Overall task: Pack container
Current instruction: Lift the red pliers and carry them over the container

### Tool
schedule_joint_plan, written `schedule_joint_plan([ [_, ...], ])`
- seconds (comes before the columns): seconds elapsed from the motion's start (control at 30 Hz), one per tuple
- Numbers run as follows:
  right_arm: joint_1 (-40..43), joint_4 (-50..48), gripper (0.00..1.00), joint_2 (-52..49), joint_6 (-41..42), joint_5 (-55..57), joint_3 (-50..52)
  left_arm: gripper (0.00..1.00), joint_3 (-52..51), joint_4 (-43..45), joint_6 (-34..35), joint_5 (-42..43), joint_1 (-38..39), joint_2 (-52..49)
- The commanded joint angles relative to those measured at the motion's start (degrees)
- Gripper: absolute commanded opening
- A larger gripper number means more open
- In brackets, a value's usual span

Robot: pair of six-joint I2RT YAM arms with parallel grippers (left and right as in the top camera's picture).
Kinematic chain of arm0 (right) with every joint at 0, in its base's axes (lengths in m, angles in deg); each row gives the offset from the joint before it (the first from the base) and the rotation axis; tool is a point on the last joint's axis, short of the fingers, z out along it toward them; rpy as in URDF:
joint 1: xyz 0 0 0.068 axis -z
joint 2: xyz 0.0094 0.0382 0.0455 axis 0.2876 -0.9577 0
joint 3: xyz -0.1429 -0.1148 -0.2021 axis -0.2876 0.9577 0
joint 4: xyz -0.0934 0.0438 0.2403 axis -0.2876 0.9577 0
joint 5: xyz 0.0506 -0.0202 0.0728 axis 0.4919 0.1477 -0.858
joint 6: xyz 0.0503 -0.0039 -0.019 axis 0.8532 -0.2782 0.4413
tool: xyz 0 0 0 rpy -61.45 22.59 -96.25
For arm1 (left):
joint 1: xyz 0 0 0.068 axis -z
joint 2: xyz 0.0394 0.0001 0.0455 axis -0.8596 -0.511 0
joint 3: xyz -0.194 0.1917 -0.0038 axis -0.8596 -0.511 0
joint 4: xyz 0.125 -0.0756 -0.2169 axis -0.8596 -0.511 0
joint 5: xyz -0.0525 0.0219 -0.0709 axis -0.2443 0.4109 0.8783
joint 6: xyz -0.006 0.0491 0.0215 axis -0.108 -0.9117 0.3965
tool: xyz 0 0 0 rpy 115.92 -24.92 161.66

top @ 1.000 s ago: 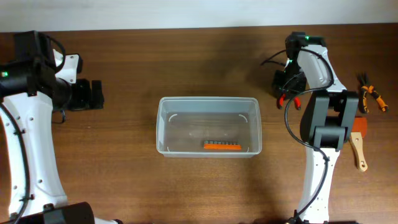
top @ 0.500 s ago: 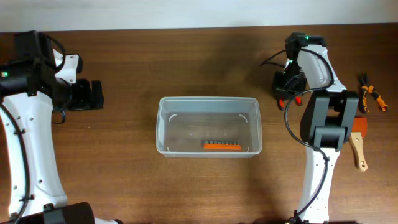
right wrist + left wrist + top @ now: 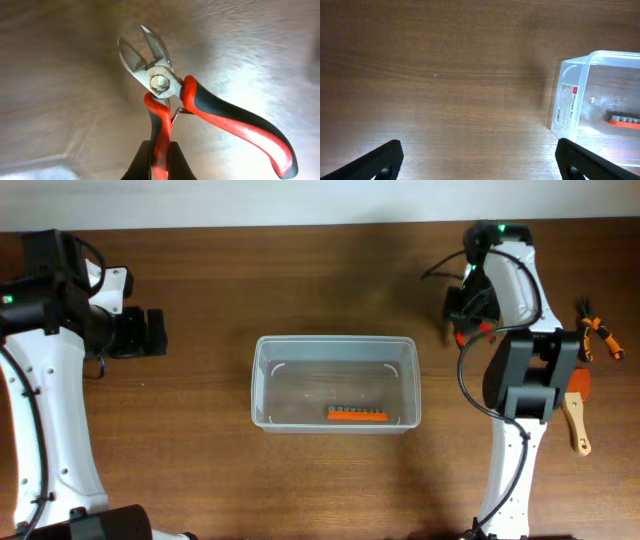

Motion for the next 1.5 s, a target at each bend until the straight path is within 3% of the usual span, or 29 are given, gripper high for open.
schedule_joint_plan([
  [0.0, -0.2, 3.3, 0.04, 5.9, -1.2, 1.2, -6.5, 0.99, 0.6, 0.2, 0.7, 0.6, 0.2, -0.3],
  [0.17, -2.2, 10.4, 0.04, 7.7, -6.3, -0.4, -15.2, 0.99, 0.6, 0.2, 0.7, 0.6, 0.2, -0.3],
  [0.6, -19.2, 10.4, 0.09, 22.7, -15.2, -2.8, -14.0, 0.99, 0.6, 0.2, 0.7, 0.6, 0.2, -0.3],
  [1.03, -34.5, 10.1, 0.09, 26.5, -23.3, -2.6, 9.0, 0.99, 0.6, 0.2, 0.7, 0.6, 0.2, -0.3],
  [1.47, -37.7, -0.8, 0.09, 26.3, -28.9, -3.5, 26.7, 0.99, 0.6, 0.2, 0.7, 0.6, 0.2, -0.3],
])
